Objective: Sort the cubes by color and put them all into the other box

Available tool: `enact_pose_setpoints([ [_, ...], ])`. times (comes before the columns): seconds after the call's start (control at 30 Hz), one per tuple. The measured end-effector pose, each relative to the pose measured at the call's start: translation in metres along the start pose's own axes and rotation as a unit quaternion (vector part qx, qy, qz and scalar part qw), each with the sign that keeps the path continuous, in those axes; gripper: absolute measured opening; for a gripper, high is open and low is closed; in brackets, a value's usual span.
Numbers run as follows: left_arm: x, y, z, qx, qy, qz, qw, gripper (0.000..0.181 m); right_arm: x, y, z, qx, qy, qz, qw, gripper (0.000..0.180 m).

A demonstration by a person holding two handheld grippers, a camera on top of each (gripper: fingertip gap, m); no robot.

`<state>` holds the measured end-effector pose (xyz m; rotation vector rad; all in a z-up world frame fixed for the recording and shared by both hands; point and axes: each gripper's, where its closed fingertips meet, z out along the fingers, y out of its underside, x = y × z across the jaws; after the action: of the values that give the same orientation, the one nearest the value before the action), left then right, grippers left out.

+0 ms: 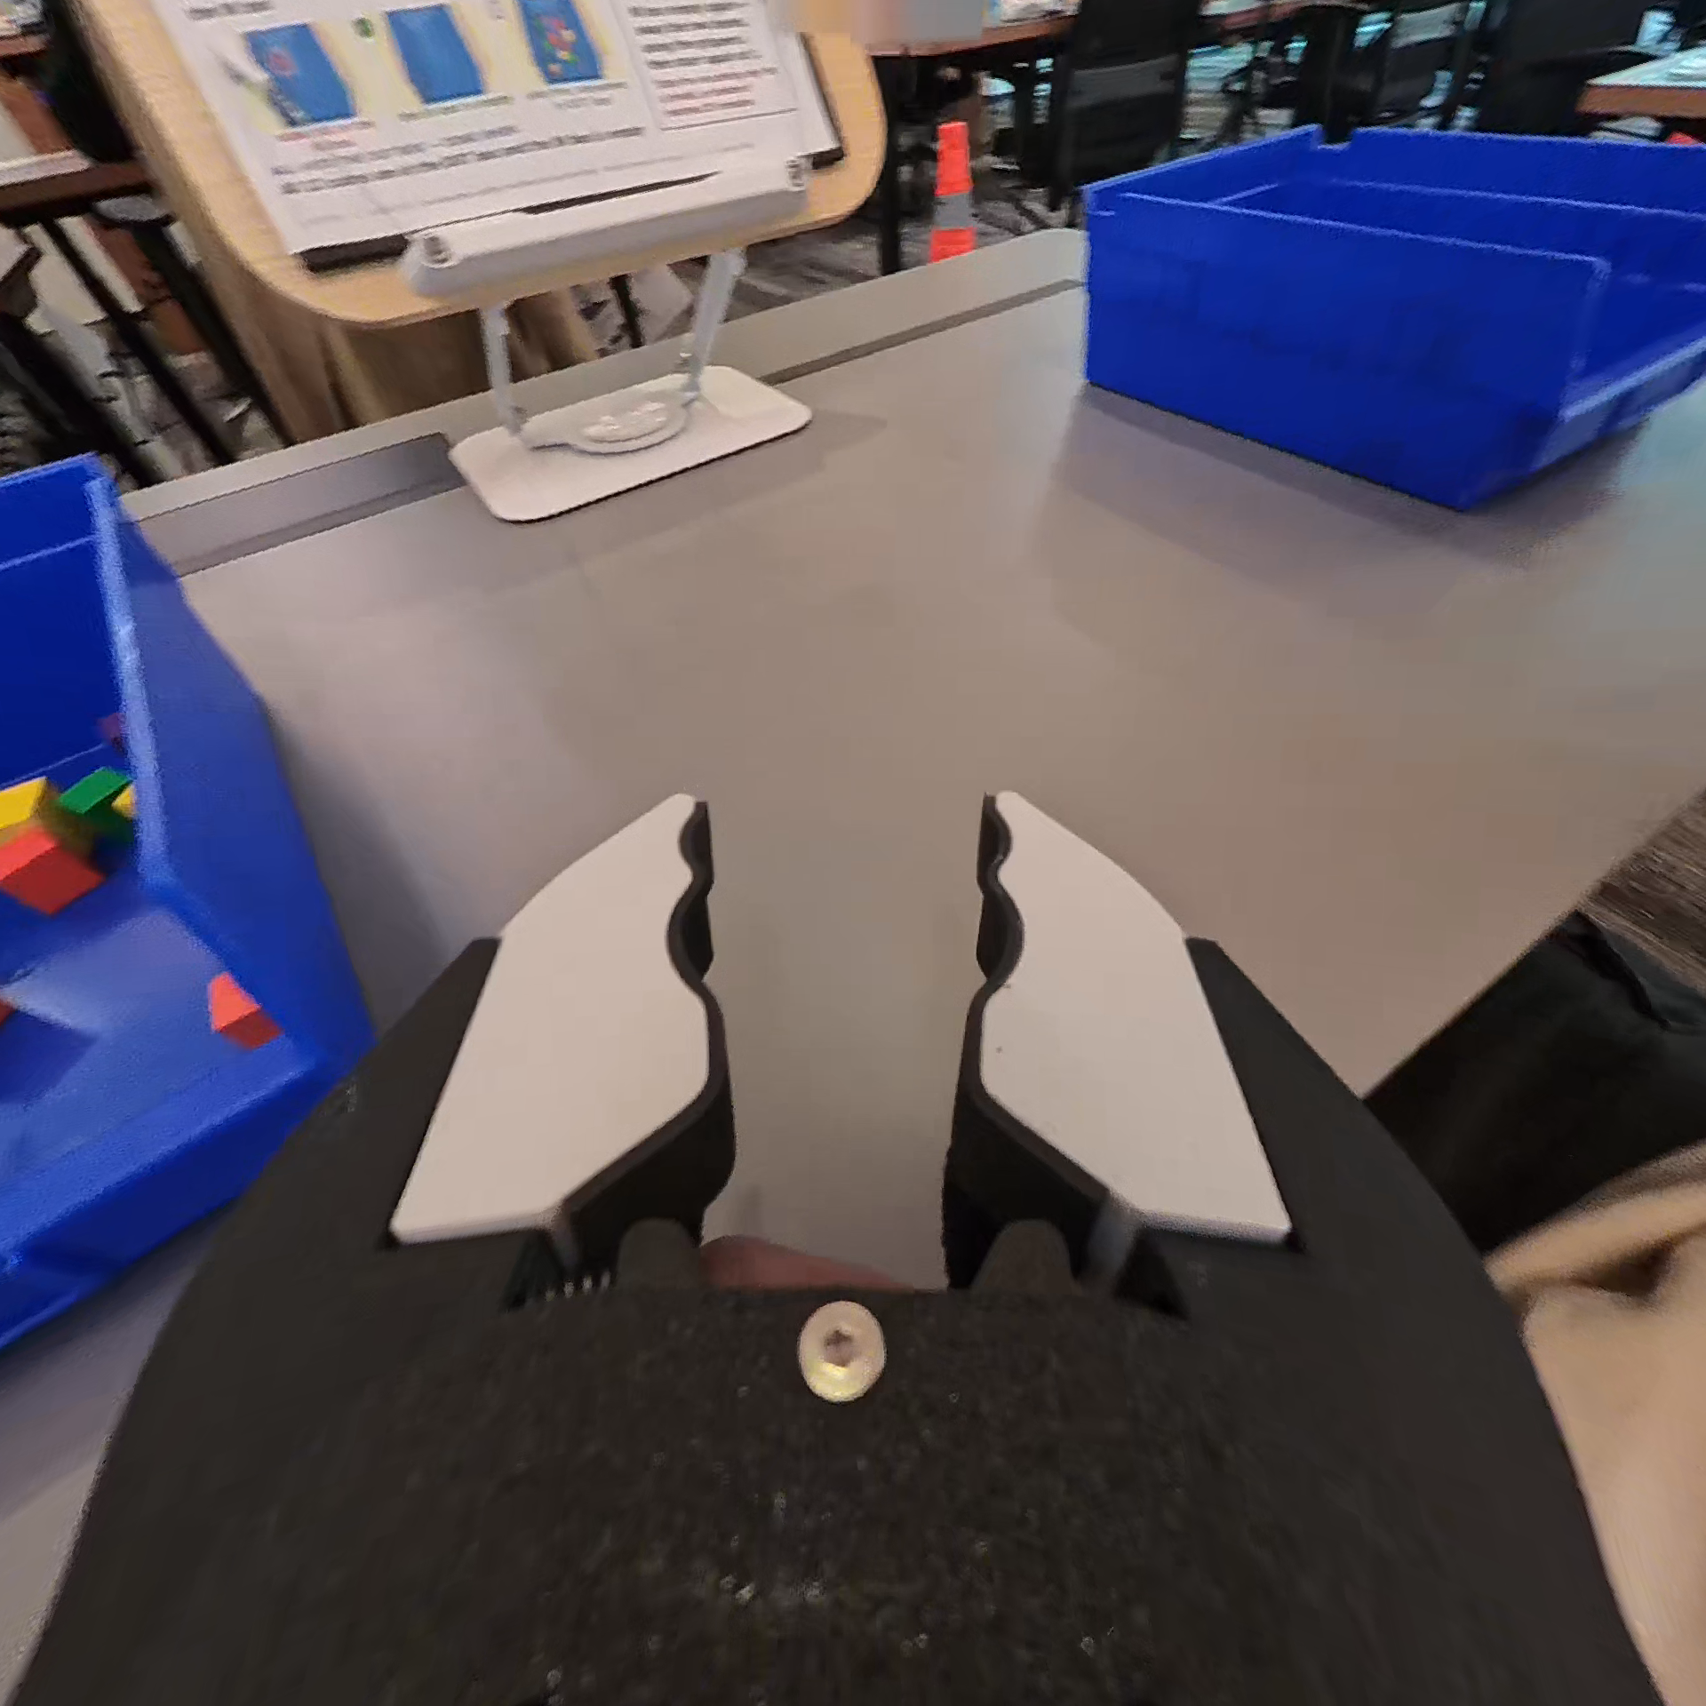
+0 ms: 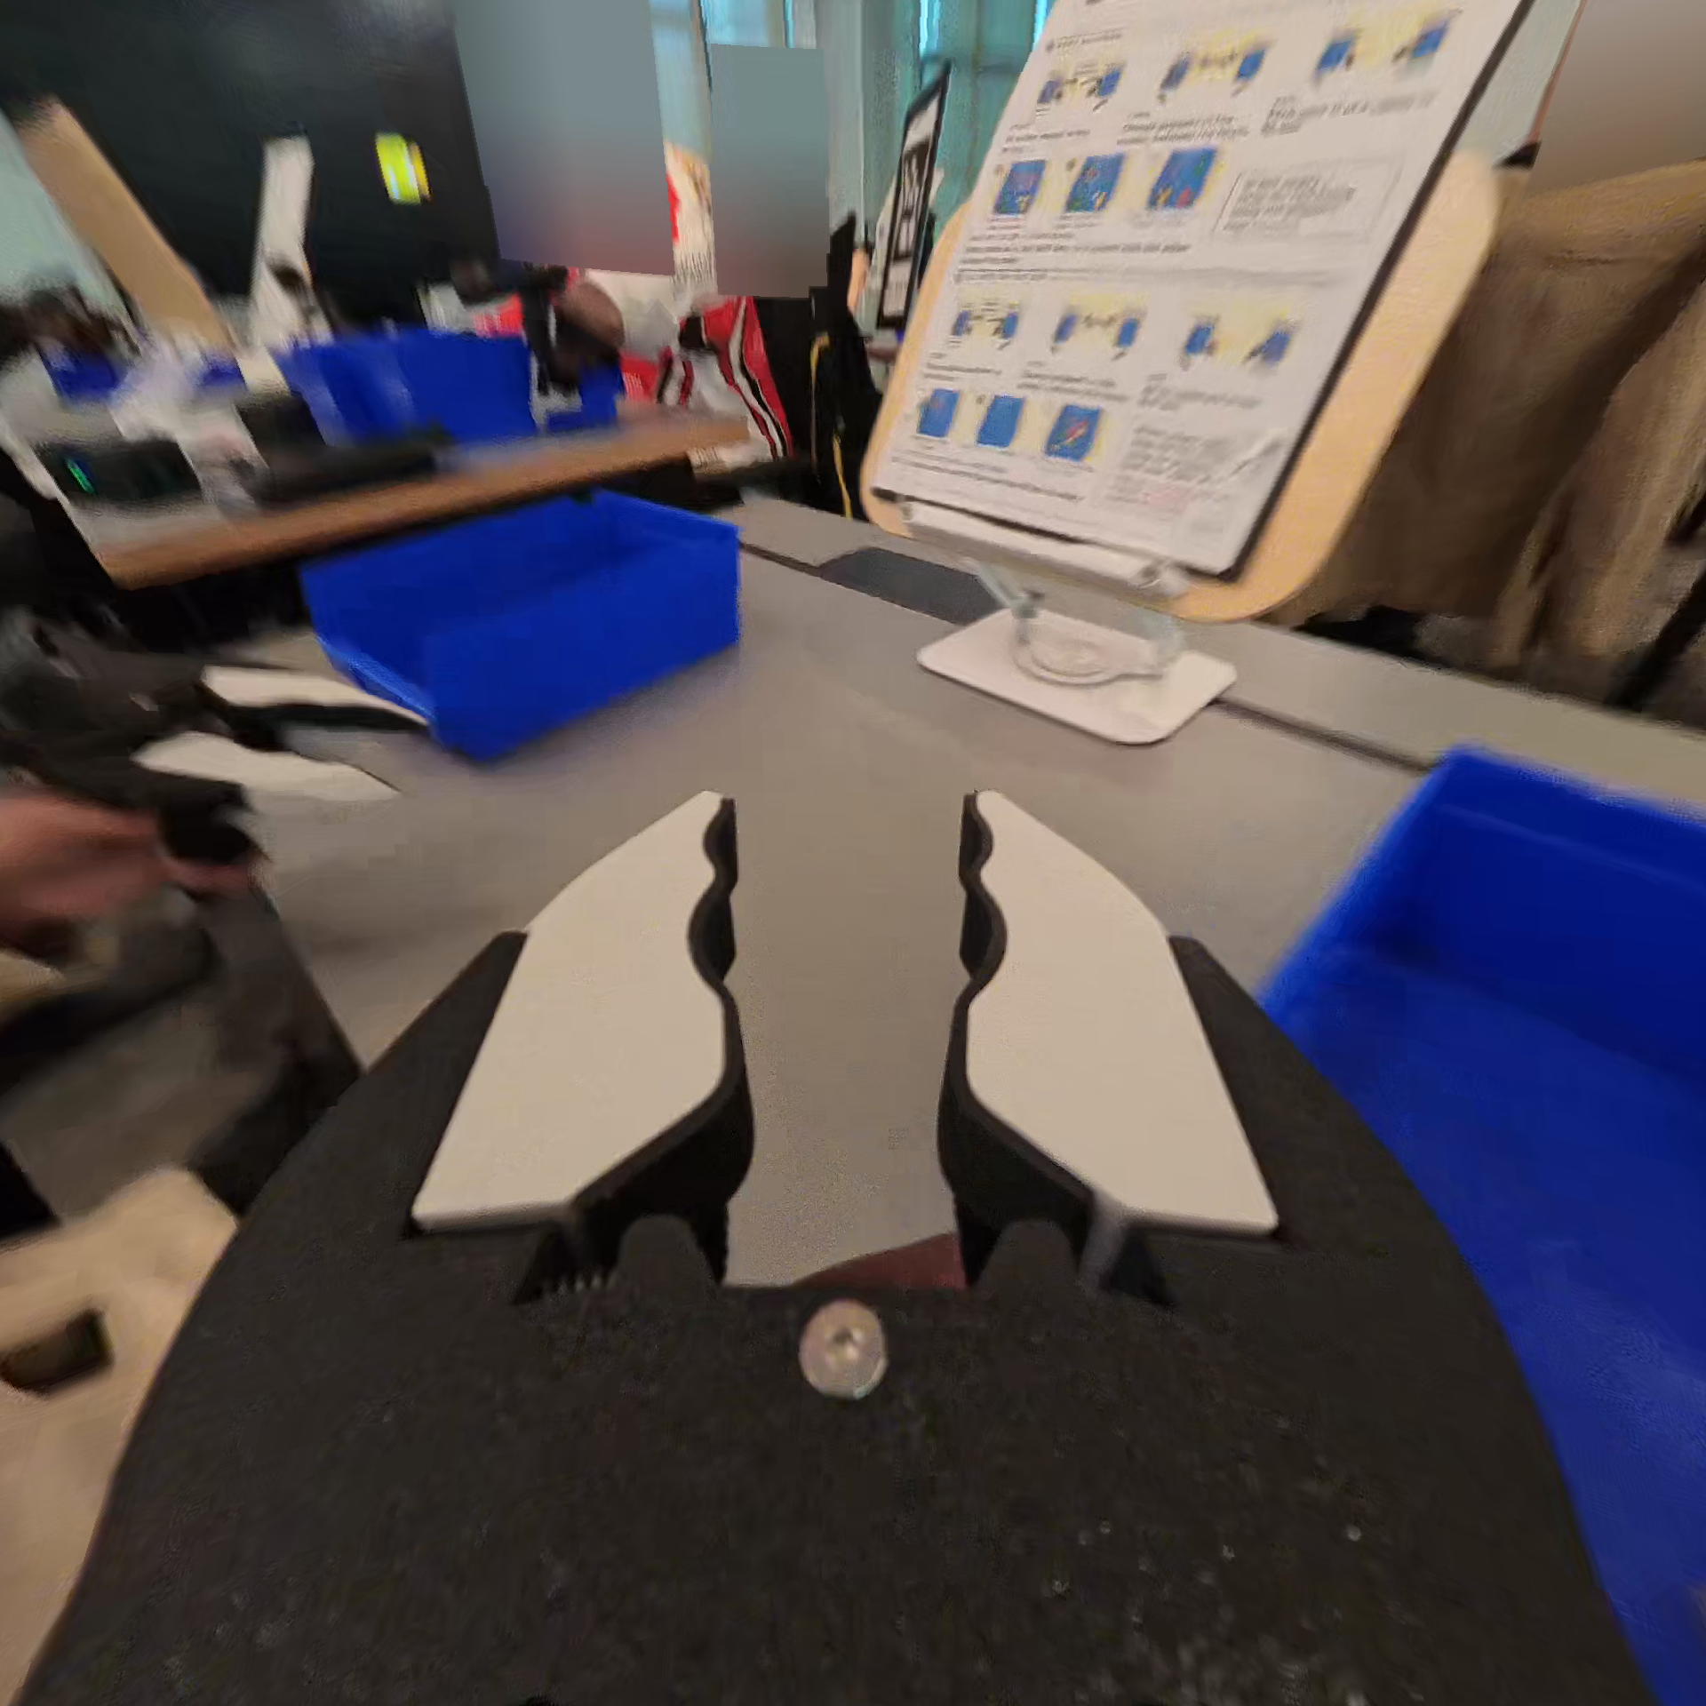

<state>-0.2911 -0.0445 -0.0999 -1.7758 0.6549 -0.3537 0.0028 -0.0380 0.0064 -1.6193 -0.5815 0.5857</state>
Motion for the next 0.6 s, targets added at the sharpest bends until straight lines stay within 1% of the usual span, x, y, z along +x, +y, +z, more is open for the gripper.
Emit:
enact_pose_setpoints([
  [0.03, -0.005, 0.002, 0.000, -0.002, -0.015, -0.007, 1.000, 0.055, -0.018, 0.018, 0.009, 0.008, 0.003, 0.035, 0.999, 0.046],
  [0.1, -0.010, 0.005, 0.000, -0.007, -0.027, -0.028, 0.999, 0.055, -0.045, 0.057, 0.029, -0.007, 0.016, 0.061, 0.998, 0.048],
  [0.13, -0.009, 0.007, -0.001, -0.008, -0.025, -0.040, 0.999, 0.056, -0.050, 0.072, 0.036, -0.011, 0.037, 0.052, 0.998, 0.049],
  [0.2, -0.006, 0.013, -0.001, -0.016, -0.013, -0.052, 0.998, 0.056, -0.055, 0.093, 0.040, -0.038, 0.078, -0.003, 0.996, 0.049],
  [0.23, -0.005, 0.015, -0.001, -0.020, -0.010, -0.050, 0.999, 0.056, -0.057, 0.097, 0.040, -0.046, 0.090, -0.025, 0.995, 0.050],
  [0.3, -0.006, 0.017, -0.001, -0.023, -0.011, -0.043, 0.999, 0.056, -0.060, 0.103, 0.040, -0.051, 0.097, -0.032, 0.993, 0.048],
  [0.43, -0.005, 0.017, -0.002, -0.025, 0.005, -0.049, 0.998, 0.056, -0.063, 0.119, 0.044, -0.073, 0.067, 0.011, 0.995, 0.048],
  [0.6, -0.004, 0.023, -0.001, -0.036, 0.013, -0.037, 0.999, 0.059, -0.062, 0.133, 0.047, -0.095, 0.052, 0.026, 0.994, 0.048],
])
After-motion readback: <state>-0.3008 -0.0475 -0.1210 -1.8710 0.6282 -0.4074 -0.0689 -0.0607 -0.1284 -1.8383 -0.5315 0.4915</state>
